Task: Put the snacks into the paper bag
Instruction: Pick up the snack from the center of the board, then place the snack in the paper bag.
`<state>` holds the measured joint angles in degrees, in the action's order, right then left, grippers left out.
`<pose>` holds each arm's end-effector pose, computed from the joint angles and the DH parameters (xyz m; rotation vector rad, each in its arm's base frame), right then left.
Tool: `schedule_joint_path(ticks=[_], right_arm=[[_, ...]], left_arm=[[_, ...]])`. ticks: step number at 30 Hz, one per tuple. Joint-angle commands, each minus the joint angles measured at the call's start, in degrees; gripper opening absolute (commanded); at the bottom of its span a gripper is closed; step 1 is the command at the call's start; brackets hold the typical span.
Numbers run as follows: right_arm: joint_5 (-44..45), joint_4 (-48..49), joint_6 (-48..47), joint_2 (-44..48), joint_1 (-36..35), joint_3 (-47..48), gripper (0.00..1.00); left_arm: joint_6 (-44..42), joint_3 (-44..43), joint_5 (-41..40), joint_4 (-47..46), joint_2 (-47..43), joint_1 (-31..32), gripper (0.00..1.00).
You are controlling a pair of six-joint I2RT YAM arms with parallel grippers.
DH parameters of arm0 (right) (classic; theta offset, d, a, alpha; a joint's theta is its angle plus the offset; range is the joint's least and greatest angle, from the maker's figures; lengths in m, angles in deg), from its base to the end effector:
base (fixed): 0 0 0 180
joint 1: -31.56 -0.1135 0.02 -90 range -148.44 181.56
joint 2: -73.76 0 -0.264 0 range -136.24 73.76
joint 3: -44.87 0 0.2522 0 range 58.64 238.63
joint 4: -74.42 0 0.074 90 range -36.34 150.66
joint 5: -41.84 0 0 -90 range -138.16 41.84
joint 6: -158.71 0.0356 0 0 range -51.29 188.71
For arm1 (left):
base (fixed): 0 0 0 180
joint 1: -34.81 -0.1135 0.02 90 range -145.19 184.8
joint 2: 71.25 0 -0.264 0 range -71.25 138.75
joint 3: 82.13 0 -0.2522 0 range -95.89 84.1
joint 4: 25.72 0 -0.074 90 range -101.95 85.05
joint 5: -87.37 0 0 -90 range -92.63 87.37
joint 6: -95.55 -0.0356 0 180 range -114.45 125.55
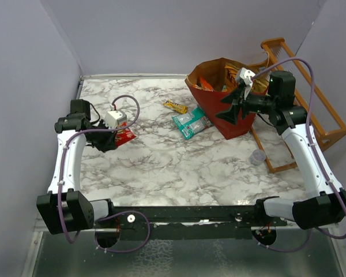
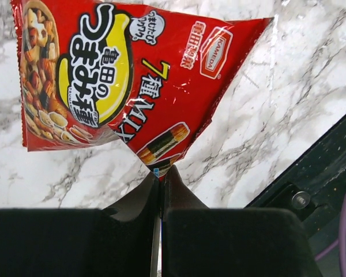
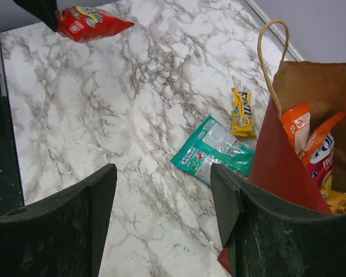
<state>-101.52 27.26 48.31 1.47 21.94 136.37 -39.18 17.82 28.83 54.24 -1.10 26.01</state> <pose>0.2535 0.0719 0.4033 -1.0226 1.6475 0.8237 0.2147 0.0144 0.3071 0.9088 2.3924 -0.4404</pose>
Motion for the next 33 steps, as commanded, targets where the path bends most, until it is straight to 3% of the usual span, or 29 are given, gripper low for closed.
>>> schedule_joint_path(ticks=[1,12,21,33], right_arm=[[-6.6,-1.4,-1.5,0.2,0.0,2.0,0.66],[-4.7,-8.2,-11.9,-4.0,-7.0,7.0,0.67],[-6.6,-7.5,-17.9,-4.9,-12.4,5.4,0.67],[-6.7,-3.2,-18.5,-7.0,-18.9,2.8,0.66]], left_arm=[[4.3,-4.3,5.0,-0.8,1.8,3.7,0.00],[7.2,-11.0,8.6,-1.4,4.7,14.1,0.00],[9.0,-13.5,15.4,-2.9,5.3,21.6,0.00],[15.9,-14.5,25.4,-7.8,7.4,28.5,0.00]])
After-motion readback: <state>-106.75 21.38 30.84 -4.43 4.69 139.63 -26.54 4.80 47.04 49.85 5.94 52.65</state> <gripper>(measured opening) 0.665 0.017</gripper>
